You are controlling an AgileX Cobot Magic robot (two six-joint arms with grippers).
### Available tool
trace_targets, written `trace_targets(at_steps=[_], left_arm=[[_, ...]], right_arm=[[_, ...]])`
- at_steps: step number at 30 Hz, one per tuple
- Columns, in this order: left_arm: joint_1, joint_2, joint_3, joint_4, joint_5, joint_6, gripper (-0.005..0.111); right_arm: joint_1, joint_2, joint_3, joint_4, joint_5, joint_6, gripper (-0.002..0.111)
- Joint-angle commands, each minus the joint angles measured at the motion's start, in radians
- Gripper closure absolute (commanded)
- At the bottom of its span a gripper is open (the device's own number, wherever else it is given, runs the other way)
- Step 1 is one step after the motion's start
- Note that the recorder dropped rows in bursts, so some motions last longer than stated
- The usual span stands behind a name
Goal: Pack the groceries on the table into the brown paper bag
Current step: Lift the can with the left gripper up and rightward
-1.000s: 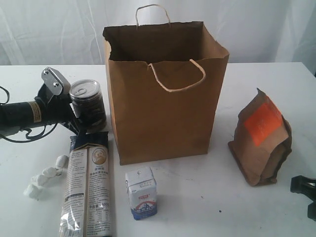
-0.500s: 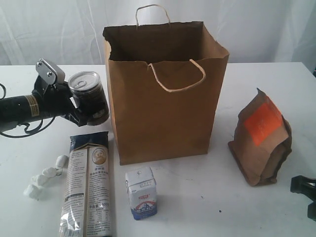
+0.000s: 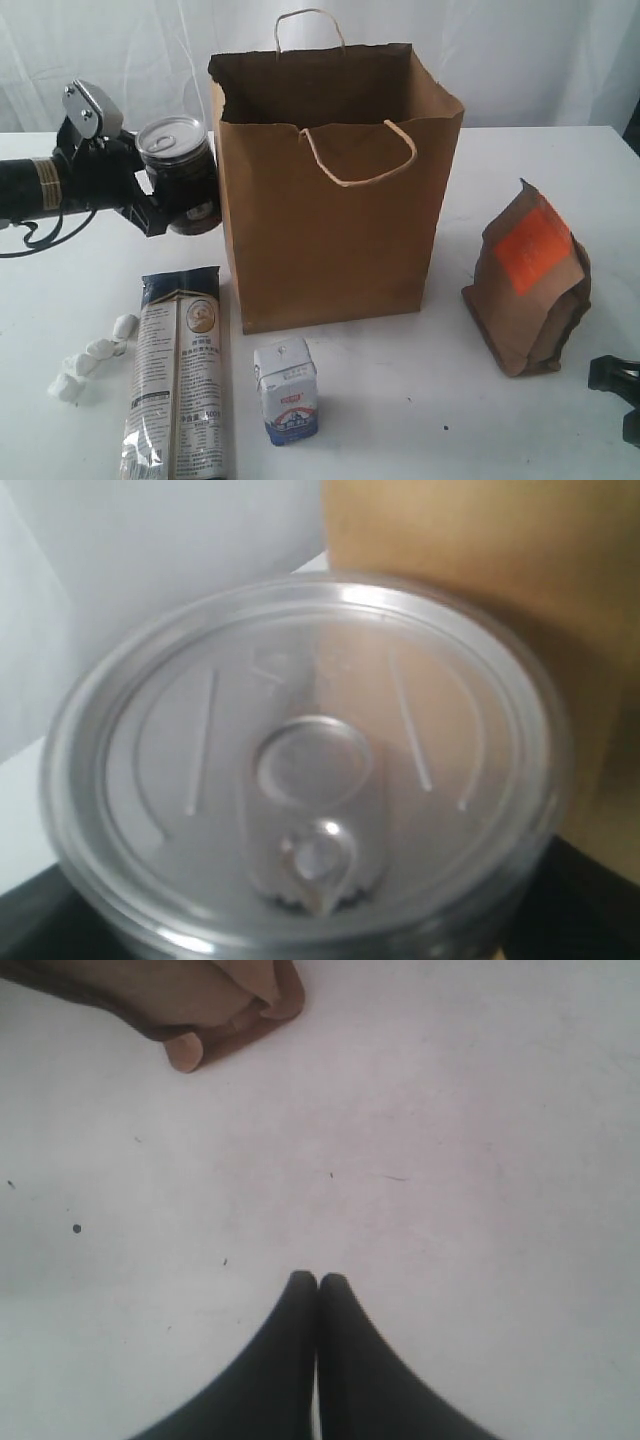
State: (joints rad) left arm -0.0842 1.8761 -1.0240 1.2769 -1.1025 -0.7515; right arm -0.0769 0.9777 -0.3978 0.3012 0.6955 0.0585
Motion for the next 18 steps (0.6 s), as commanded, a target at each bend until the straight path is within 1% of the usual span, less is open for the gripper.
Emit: trace_targets(at_steps=[1, 5, 10, 12, 18], left_arm=[[0.002, -0.11, -0.001, 0.009, -0.002, -0.018, 0.107], [0.002, -0.186, -0.001, 0.011, 0.025, -0.055, 0.107], [0.002, -0.275, -0.001, 0.019, 0.025, -0.259, 0.107], [0.002, -0.304, -0.001, 0.019, 0.025, -0.308, 0.107], [0.002, -0.401, -0.001, 0.017, 0.025, -0.33, 0.107]], right_arm=[[0.0, 0.001, 0.002, 0.005, -0.006, -0.01, 0.108], [0.0, 0.001, 0.002, 0.005, -0.012, -0.01, 0.108], [0.0, 0.001, 0.002, 0.011, -0.016, -0.01, 0.108], [0.0, 0.001, 0.002, 0.011, -0.021, -0.01, 0.108], [0.0, 0.001, 0.002, 0.016, -0.034, -0.01, 0.108]])
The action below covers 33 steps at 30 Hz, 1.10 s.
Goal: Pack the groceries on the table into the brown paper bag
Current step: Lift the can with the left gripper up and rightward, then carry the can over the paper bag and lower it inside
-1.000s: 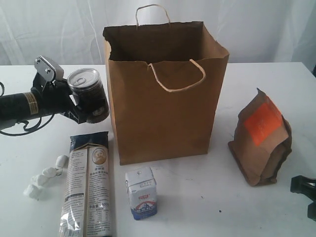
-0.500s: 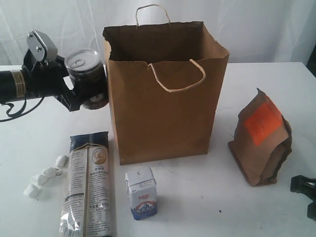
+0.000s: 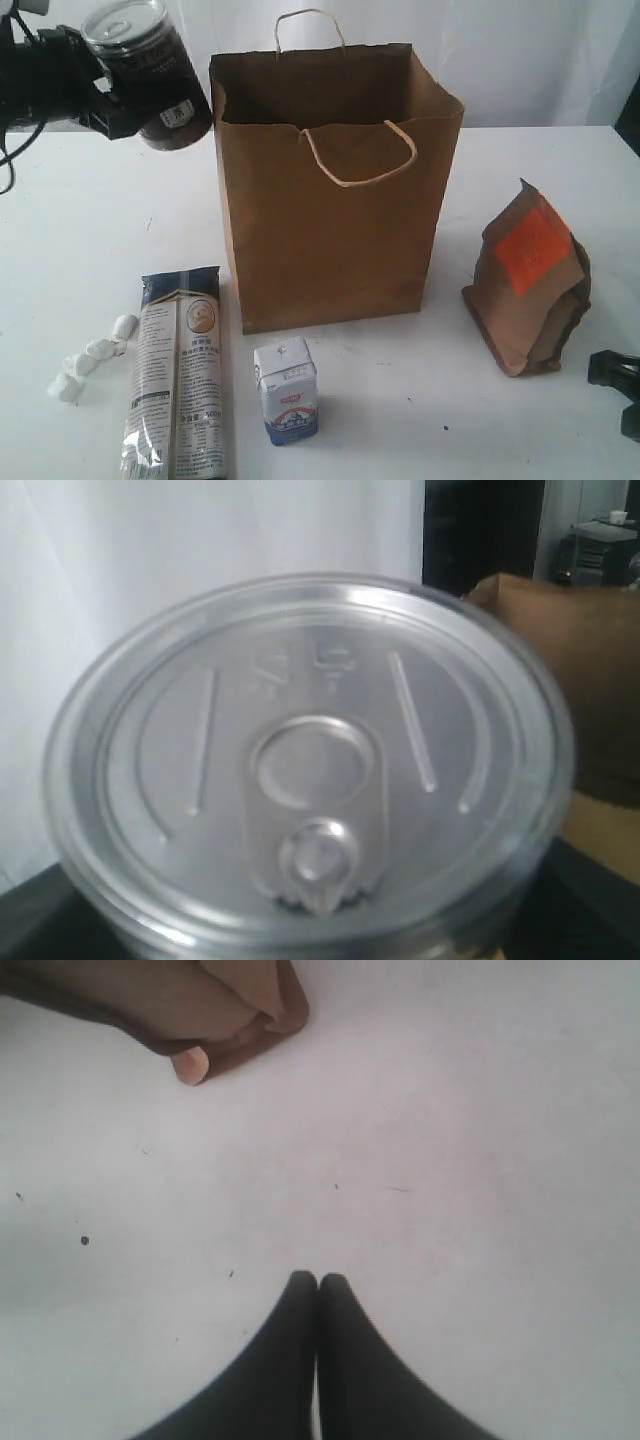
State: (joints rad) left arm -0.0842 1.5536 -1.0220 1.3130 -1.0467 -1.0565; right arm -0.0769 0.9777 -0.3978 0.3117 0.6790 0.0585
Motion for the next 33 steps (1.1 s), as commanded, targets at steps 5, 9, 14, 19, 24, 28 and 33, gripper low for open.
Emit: trace_targets(at_steps=[5, 9, 14, 19, 24, 28, 33], left_arm=[[0.002, -0.163, -0.003, -0.02, -0.045, -0.063, 0.107], [0.002, -0.229, -0.003, -0.031, -0.065, -0.156, 0.107], [0.002, -0.252, -0.003, -0.096, -0.099, -0.159, 0.107], [0.002, -0.249, -0.003, -0.159, -0.086, -0.159, 0.107], [-0.009, -0.217, -0.003, -0.254, -0.096, -0.159, 0.107], [-0.056, -0.189, -0.005, -0.39, -0.103, -0.121, 0.107], [-0.146, -0.157, -0.005, -0.447, -0.104, -0.018, 0.107]], right_arm=[[0.0, 0.001, 0.002, 0.009, -0.044, -0.01, 0.108], [0.0, 0.001, 0.002, 0.02, -0.058, -0.009, 0.108], [0.0, 0.001, 0.002, 0.06, -0.076, -0.009, 0.108], [0.0, 0.001, 0.002, 0.076, -0.113, -0.009, 0.108], [0.0, 0.001, 0.002, 0.081, -0.163, -0.009, 0.108], [0.0, 0.001, 0.002, 0.081, -0.185, -0.009, 0.108], [0.0, 0.005, 0.002, 0.081, -0.196, -0.009, 0.108]])
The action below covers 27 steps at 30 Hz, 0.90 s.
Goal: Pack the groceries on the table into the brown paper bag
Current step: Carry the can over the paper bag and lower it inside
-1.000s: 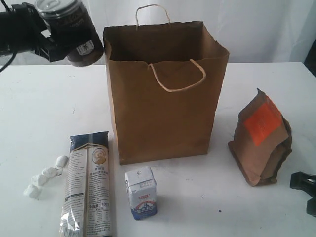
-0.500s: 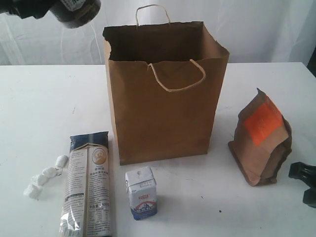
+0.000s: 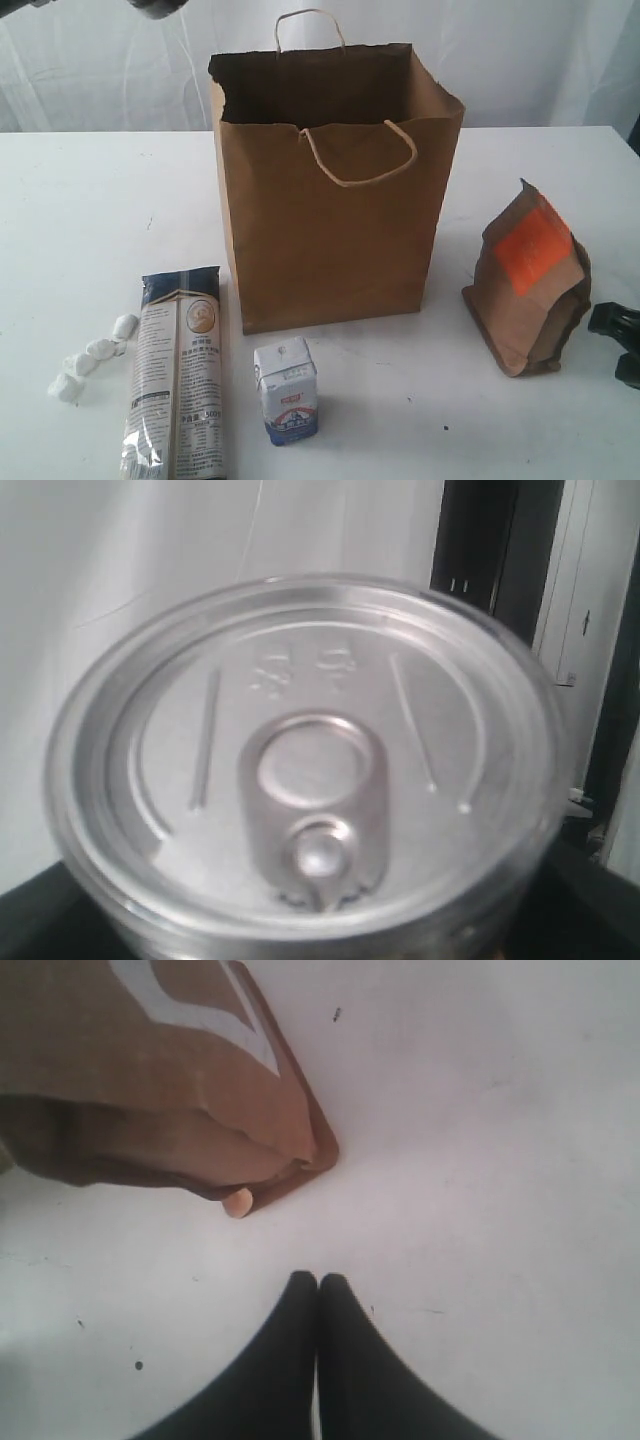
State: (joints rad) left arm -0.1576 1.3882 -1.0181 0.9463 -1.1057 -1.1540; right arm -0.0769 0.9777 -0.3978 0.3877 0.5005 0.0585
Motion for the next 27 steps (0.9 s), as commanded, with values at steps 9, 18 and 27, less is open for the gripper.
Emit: trace_targets(at_steps=[9, 18, 27], left_arm=[[-0.217, 0.051, -0.128, -0.087, -0.023, 0.165, 0.107], [-0.356, 0.177, -0.239, 0.054, 0.142, 0.289, 0.107], [-0.356, 0.234, -0.239, 0.156, 0.262, 0.287, 0.107]], right_arm=[[0.0, 0.053, 0.002, 0.012, -0.022, -0.009, 0.108], [0.0, 0.062, 0.002, 0.019, -0.034, -0.009, 0.108], [0.0, 0.062, 0.002, 0.023, -0.039, -0.009, 0.108]])
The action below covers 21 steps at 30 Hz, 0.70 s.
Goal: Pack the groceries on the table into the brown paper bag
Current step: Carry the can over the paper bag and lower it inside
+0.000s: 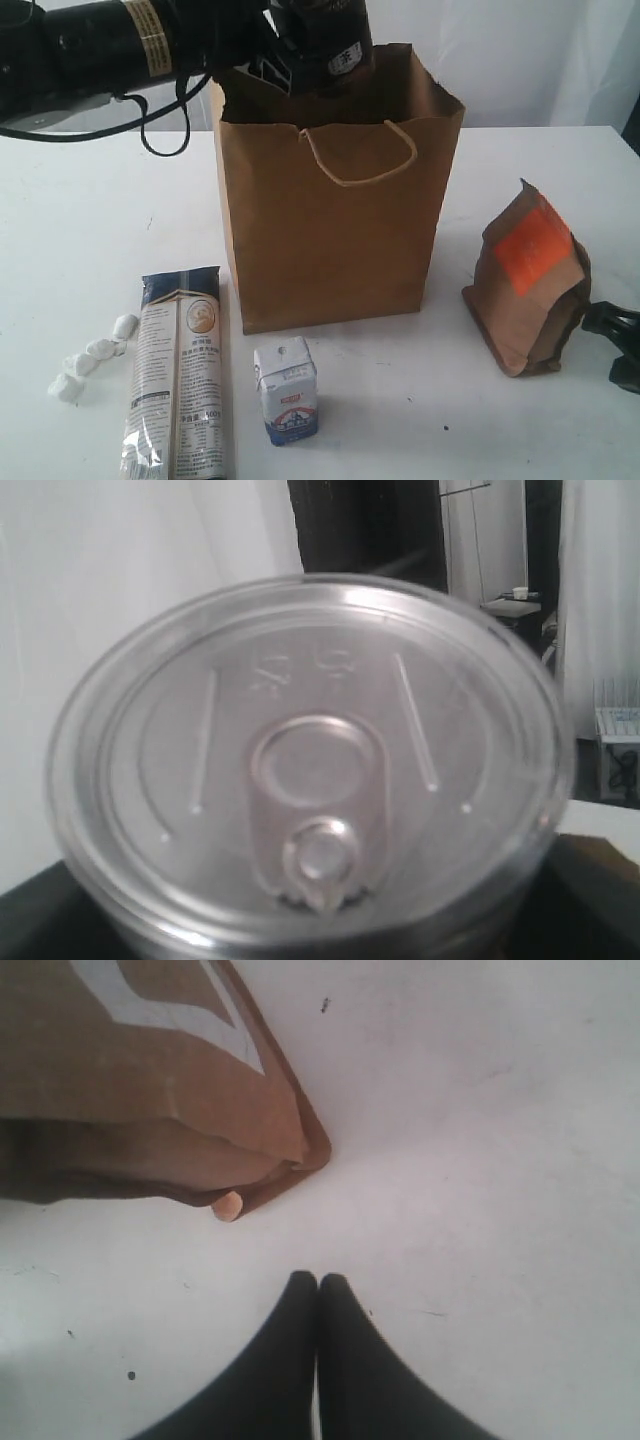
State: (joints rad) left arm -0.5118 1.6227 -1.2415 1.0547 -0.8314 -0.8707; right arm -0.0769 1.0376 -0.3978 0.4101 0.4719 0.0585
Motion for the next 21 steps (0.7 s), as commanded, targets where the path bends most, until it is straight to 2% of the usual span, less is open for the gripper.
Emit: trace_targets(at_steps=[1, 6, 21], left_arm=[[-0.002, 0.001, -0.016, 0.079, -0.012, 0.004, 0.107], [-0.002, 0.001, -0.016, 0.179, -0.012, -0.027, 0.107], [-0.002, 0.001, -0.016, 0.179, 0.046, -0.032, 0.107]], right_arm=[[0.0, 0.002, 0.002, 0.0, -0.01, -0.009, 0.108], [0.0, 0.002, 0.002, 0.0, -0.01, -0.009, 0.108], [0.0, 0.002, 0.002, 0.0, -0.02, -0.011, 0.108]])
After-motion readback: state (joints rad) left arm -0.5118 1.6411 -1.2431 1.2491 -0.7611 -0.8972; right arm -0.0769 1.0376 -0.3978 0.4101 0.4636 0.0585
